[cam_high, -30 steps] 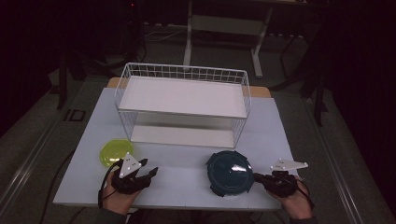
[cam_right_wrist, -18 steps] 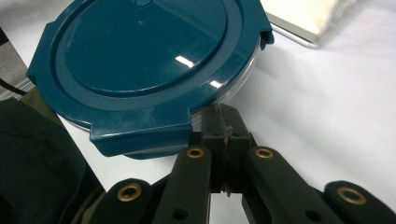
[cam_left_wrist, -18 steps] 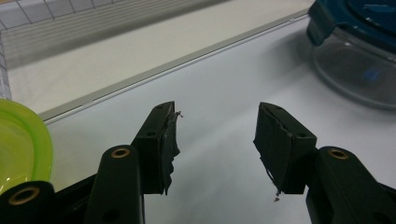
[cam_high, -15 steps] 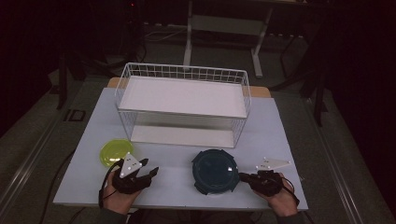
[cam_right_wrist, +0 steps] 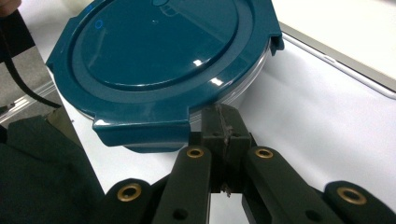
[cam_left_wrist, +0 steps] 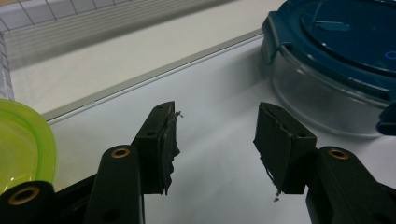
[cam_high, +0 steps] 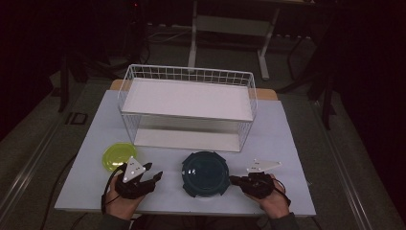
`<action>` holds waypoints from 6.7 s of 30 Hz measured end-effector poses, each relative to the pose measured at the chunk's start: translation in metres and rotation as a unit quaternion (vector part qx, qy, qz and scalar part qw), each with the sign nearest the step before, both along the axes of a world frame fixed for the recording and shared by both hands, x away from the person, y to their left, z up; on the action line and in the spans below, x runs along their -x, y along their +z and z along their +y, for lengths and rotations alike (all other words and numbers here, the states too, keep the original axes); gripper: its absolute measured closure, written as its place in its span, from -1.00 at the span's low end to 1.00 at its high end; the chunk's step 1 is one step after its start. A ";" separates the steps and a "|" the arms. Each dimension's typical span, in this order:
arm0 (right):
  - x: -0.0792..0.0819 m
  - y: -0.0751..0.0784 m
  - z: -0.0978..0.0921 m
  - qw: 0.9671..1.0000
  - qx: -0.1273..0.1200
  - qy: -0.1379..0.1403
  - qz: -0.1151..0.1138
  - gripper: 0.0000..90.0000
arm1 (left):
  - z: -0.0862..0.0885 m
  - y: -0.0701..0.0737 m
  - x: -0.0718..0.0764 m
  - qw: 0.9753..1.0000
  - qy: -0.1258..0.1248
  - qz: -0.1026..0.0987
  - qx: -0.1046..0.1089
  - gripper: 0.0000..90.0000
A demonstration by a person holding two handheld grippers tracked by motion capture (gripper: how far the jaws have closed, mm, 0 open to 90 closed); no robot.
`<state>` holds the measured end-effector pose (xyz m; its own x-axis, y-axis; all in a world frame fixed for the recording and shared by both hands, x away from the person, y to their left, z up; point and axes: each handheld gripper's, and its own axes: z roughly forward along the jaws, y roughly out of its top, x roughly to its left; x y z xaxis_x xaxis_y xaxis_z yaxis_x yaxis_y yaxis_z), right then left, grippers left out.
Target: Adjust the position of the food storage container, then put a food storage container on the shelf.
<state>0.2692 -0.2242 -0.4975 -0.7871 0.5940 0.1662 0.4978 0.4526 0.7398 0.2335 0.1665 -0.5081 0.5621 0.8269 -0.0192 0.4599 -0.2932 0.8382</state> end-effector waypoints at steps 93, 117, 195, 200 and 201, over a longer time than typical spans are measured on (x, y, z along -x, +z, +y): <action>-0.044 -0.005 0.021 0.977 -0.126 -0.027 0.168 0.24 | -0.022 -0.007 -0.045 0.952 -0.096 0.213 0.199 0.06; -0.041 -0.003 0.007 0.972 -0.145 -0.032 0.180 0.47 | -0.027 0.001 -0.040 0.947 -0.094 0.218 0.215 0.30; -0.031 0.069 0.020 0.982 -0.168 -0.012 0.082 0.66 | -0.015 0.080 -0.030 0.969 -0.087 0.122 0.197 0.68; -0.033 0.079 0.022 0.983 -0.169 -0.010 0.074 0.66 | -0.012 0.086 -0.030 0.969 -0.087 0.116 0.200 0.68; -0.033 0.080 0.022 0.983 -0.169 -0.009 0.072 0.66 | -0.011 0.088 -0.030 0.969 -0.087 0.114 0.201 0.68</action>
<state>0.3020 -0.2017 -0.4174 -0.7306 0.4994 0.4656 0.6147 0.1842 0.7669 0.2632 0.1552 -0.4203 0.6357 0.6199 -0.4599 0.6199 -0.0549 0.7828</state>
